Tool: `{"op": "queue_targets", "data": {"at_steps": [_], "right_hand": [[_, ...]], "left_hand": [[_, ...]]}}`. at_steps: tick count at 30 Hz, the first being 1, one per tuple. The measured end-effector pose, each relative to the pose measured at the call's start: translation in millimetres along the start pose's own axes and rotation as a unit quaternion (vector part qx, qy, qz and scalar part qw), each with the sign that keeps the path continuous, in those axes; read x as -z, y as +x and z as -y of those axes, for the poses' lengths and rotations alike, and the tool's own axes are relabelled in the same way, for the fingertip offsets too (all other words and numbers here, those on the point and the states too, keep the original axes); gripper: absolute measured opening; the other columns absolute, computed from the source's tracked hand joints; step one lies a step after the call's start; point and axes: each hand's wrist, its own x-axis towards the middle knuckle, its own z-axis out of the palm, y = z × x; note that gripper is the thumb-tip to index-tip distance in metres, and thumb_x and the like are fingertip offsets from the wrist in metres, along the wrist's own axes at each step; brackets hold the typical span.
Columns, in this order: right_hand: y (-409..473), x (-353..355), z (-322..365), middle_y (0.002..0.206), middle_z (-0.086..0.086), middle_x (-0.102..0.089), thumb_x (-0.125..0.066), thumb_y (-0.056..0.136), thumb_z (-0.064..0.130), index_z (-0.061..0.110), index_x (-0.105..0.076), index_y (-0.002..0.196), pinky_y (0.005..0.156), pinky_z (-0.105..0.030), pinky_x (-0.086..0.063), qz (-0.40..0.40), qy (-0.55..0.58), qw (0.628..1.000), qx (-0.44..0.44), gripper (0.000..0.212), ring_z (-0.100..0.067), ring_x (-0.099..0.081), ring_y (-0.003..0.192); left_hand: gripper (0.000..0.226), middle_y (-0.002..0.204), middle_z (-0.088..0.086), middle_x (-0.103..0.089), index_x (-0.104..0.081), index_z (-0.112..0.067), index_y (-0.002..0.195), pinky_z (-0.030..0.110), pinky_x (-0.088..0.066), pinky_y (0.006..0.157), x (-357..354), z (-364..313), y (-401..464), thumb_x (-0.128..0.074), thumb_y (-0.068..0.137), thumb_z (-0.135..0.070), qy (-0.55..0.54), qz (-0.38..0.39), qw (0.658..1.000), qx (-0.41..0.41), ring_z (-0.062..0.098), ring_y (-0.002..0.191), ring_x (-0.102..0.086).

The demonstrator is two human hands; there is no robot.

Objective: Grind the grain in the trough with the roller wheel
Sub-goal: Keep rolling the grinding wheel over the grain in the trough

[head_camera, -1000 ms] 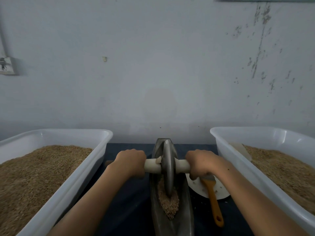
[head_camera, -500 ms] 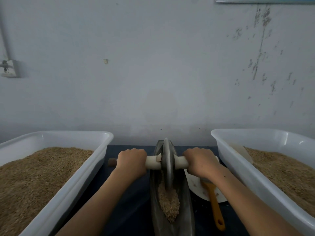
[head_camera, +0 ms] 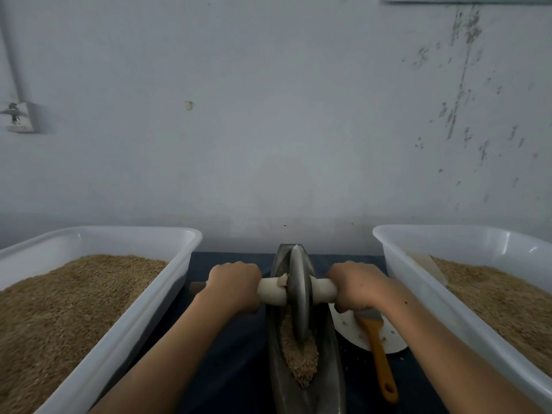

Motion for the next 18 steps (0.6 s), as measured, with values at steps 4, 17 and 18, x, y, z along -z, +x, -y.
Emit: {"op": "queue_targets", "data": {"at_steps": [4, 17, 18], "right_hand": [[4, -6, 5, 0.104, -0.001, -0.065, -0.058, 0.087, 0.019, 0.021, -0.059, 0.110, 0.069, -0.028, -0.034, -0.118, -0.021, 0.993, -0.022, 0.022, -0.020, -0.060, 0.090], [-6, 5, 2, 0.102, -0.005, -0.067, -0.071, 0.080, 0.021, 0.012, -0.061, 0.114, 0.057, -0.021, -0.043, 0.091, 0.015, 0.996, -0.010, 0.037, -0.018, -0.065, 0.087], [-6, 5, 2, 0.101, -0.004, -0.066, -0.070, 0.080, 0.021, 0.013, -0.060, 0.113, 0.058, -0.022, -0.042, 0.076, 0.008, 0.997, -0.012, 0.036, -0.018, -0.064, 0.085]], "left_hand": [[0.027, 0.107, 0.001, -0.062, -0.056, -0.022, 0.112, 0.030, -0.035, 0.071, -6, -4, 3, -0.058, 0.086, -0.029, -0.010, -0.097, 0.995, 0.017, 0.021, 0.097, -0.058], [0.041, 0.098, 0.001, -0.068, -0.060, -0.017, 0.113, 0.029, -0.041, 0.069, 7, 3, -4, -0.072, 0.077, -0.030, -0.030, 0.102, 0.994, -0.020, 0.014, 0.076, -0.057], [0.042, 0.101, 0.001, -0.066, -0.058, -0.016, 0.115, 0.030, -0.040, 0.070, 7, 2, -3, -0.071, 0.077, -0.030, -0.026, 0.086, 0.996, -0.016, 0.015, 0.079, -0.055]]}}
